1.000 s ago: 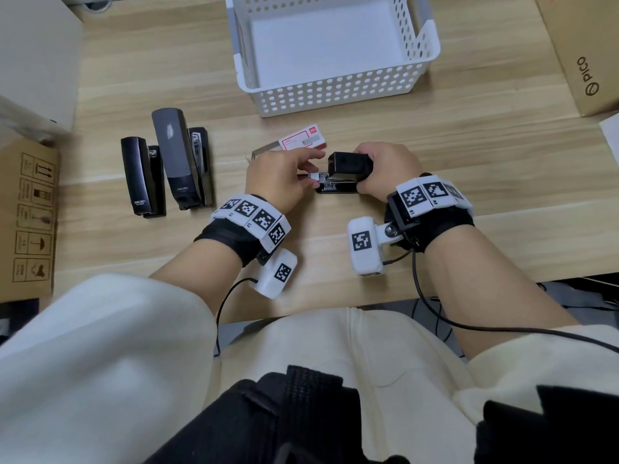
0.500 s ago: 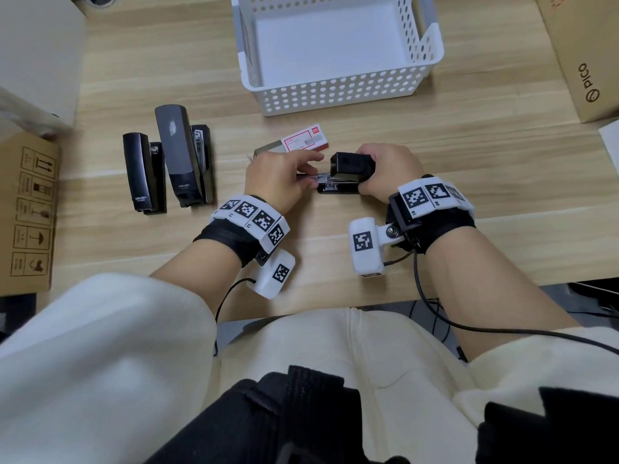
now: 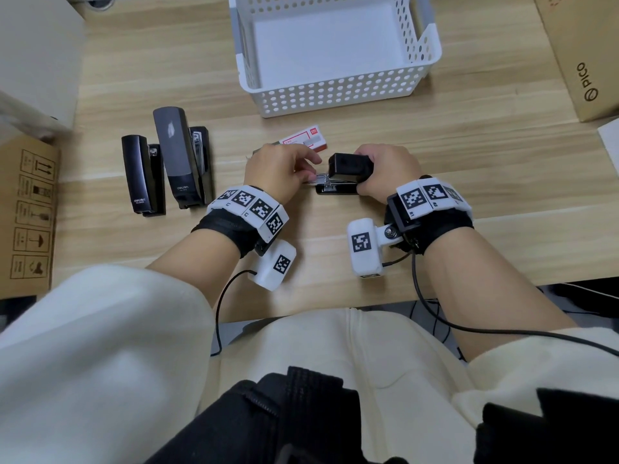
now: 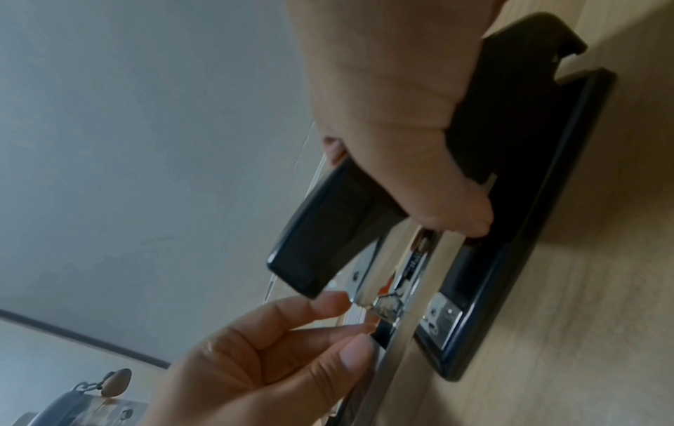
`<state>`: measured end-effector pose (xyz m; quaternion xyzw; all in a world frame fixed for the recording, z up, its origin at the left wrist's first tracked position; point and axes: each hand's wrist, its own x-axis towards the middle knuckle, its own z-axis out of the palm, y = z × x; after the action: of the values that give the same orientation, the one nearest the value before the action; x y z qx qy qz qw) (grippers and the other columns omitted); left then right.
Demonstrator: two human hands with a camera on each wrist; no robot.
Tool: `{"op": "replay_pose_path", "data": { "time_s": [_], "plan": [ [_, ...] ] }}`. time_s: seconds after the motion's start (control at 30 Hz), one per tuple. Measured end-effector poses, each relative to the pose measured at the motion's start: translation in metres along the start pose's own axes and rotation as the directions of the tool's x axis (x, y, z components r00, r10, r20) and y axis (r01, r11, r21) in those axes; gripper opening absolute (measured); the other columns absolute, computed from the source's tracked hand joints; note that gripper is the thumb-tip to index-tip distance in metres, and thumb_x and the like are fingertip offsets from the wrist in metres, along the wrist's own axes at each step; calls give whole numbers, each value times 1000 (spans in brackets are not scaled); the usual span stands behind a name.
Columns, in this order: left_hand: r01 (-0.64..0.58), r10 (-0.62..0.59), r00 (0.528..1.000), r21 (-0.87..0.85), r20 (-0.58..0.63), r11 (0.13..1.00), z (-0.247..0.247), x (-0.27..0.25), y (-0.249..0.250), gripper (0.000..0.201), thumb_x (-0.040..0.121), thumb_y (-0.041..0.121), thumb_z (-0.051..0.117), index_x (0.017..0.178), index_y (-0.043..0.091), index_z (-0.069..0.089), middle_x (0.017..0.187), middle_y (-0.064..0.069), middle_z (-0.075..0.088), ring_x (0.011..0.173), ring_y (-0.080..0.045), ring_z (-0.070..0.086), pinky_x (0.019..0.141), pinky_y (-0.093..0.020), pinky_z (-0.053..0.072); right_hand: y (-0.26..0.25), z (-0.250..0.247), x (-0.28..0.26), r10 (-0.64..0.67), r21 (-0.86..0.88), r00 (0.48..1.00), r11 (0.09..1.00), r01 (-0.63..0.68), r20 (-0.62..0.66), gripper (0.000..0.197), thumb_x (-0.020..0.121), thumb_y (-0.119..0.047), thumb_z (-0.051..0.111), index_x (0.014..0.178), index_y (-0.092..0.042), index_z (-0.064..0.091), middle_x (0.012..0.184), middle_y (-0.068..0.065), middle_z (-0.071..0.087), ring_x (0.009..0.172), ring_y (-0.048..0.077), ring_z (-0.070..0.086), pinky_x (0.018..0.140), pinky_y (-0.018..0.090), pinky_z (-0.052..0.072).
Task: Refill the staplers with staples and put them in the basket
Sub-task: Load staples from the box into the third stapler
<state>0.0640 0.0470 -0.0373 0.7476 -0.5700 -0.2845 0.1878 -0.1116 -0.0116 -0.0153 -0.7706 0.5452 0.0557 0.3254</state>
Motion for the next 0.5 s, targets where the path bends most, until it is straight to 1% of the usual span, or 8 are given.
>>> {"op": "replay_pose_path", "data": {
  "time_s": [0.17, 0.23, 0.27, 0.3, 0.37, 0.4, 0.47, 0.5],
  "plan": [
    [-19, 20, 999, -37, 37, 999, 0, 3, 0, 20, 77, 9, 65, 91, 23, 66, 74, 12, 69, 89, -13, 66, 89, -36, 49, 0, -1, 0, -2, 5, 1000, 1000, 2, 3, 38, 71, -7, 64, 105, -26, 63, 100, 4, 68, 95, 29, 60, 73, 29, 43],
    [-43, 48, 998, -99, 50, 994, 1, 4, -1, 23, 76, 3, 64, 91, 20, 64, 71, 10, 65, 81, -14, 65, 90, -37, 49, 1, 0, 0, 1, 8, 1000, 1000, -1, -1, 38, 71, -8, 64, 104, -26, 63, 99, 4, 68, 95, 29, 60, 73, 28, 43],
    [-52, 59, 997, -124, 54, 991, 1, 5, -2, 24, 76, 0, 63, 92, 17, 64, 70, 9, 63, 77, -12, 64, 91, -36, 49, 1, 0, 0, 2, 8, 1000, 1000, -2, -4, 38, 71, -8, 64, 104, -26, 63, 99, 4, 68, 94, 29, 60, 72, 28, 43],
    [-55, 64, 996, -147, 56, 988, 1, 6, -2, 24, 77, -2, 62, 94, 14, 64, 70, 8, 62, 71, -6, 62, 90, -33, 49, 1, 0, 0, 3, 7, 1000, 1000, -3, -5, 37, 71, -8, 64, 104, -26, 63, 99, 4, 68, 94, 28, 60, 72, 28, 43],
    [-54, 68, 996, -201, 63, 978, 0, 7, -2, 23, 78, -5, 61, 96, 10, 62, 69, 9, 59, 62, 11, 55, 85, -26, 49, 1, 0, 0, 1, 8, 1000, 1000, -1, -3, 37, 71, -8, 64, 104, -26, 63, 99, 4, 68, 95, 28, 60, 72, 27, 42],
    [-54, 71, 995, -232, 66, 971, -1, 7, -1, 23, 79, -5, 60, 97, 9, 62, 69, 12, 58, 60, 14, 53, 81, -20, 48, 1, -1, 0, 0, 8, 1000, 1000, 0, -1, 37, 71, -8, 64, 104, -26, 63, 99, 4, 68, 95, 28, 60, 73, 28, 43],
    [-50, 71, 996, -298, 58, 953, -4, 6, 2, 21, 81, -6, 57, 95, 9, 61, 71, 14, 56, 60, 16, 52, 74, -8, 44, 0, -2, 0, -1, 6, 1000, 1000, 1, 4, 38, 72, -8, 63, 105, -26, 62, 100, 4, 68, 95, 28, 60, 74, 29, 44],
    [-42, 62, 997, -338, 49, 940, -6, 6, 5, 20, 83, -5, 56, 92, 13, 60, 73, 15, 57, 62, 15, 53, 73, -6, 44, 0, -2, -1, -1, 4, 1000, 1000, 1, 6, 38, 72, -7, 63, 105, -26, 62, 100, 4, 68, 96, 28, 60, 75, 29, 44]
  ]
}}
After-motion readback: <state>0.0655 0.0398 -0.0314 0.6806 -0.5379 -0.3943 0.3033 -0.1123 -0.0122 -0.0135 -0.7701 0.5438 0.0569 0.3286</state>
